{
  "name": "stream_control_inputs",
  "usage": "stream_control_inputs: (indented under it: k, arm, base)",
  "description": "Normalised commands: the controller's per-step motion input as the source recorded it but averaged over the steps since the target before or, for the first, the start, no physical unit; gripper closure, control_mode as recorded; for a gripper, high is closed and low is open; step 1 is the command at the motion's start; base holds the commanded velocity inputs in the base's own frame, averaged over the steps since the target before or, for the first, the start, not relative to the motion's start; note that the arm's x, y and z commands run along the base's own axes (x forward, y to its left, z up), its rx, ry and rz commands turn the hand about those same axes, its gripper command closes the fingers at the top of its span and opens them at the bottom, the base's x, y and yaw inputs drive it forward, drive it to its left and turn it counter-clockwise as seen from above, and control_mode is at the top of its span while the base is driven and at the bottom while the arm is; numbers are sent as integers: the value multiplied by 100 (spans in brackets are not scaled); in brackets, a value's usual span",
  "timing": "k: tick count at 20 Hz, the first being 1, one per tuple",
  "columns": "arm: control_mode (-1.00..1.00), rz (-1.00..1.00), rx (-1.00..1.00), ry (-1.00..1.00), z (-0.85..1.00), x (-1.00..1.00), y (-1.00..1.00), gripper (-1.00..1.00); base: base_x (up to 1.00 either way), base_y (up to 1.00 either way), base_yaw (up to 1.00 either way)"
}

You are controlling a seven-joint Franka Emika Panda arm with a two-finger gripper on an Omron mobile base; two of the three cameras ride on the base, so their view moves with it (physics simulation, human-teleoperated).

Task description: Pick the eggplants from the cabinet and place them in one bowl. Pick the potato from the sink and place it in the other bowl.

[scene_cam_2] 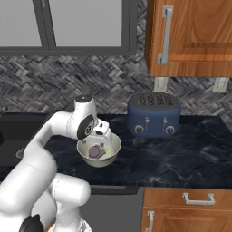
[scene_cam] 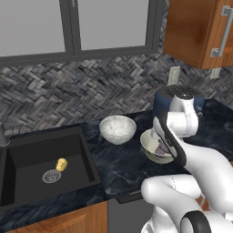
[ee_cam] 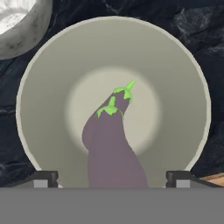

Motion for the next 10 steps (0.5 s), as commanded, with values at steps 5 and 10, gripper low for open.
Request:
stream_control_inputs:
  k: [5, 10]
  arm:
    - [-100, 0, 0, 0, 65, -51, 0, -100]
    - [-100, 3, 0, 0, 48, -85, 0, -100]
  base:
    - [0, 0, 0]
    - [0, 0, 0]
